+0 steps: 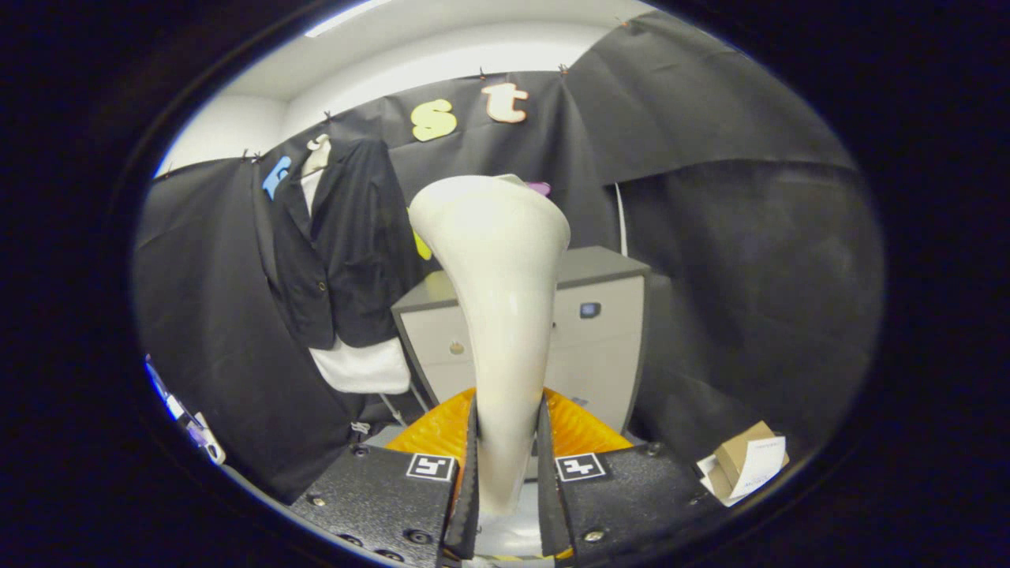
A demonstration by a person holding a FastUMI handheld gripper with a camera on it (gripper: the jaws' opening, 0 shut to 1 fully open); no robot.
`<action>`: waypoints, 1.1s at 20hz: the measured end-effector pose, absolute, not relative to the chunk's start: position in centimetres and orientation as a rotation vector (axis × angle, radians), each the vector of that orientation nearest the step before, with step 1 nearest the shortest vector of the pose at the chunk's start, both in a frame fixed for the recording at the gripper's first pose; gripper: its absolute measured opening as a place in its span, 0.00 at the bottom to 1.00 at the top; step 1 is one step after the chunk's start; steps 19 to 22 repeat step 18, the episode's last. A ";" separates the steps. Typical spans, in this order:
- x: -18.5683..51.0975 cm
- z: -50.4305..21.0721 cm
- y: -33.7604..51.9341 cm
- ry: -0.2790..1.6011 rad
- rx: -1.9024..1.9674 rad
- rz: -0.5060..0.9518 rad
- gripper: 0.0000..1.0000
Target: Iron the clothes twice with a garment steamer, once on the left side and once on the right side.
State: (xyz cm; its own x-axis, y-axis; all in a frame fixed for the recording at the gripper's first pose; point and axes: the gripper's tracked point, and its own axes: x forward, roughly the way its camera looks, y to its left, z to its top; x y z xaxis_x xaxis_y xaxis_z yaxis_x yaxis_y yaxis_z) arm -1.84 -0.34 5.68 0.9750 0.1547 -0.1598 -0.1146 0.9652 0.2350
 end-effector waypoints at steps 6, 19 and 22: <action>-5.8 1.9 -3.4 0.221 0.233 0.137 0.33; -5.8 1.9 -2.3 0.221 0.215 0.190 0.33; -5.8 1.9 -2.3 0.221 0.215 0.190 0.33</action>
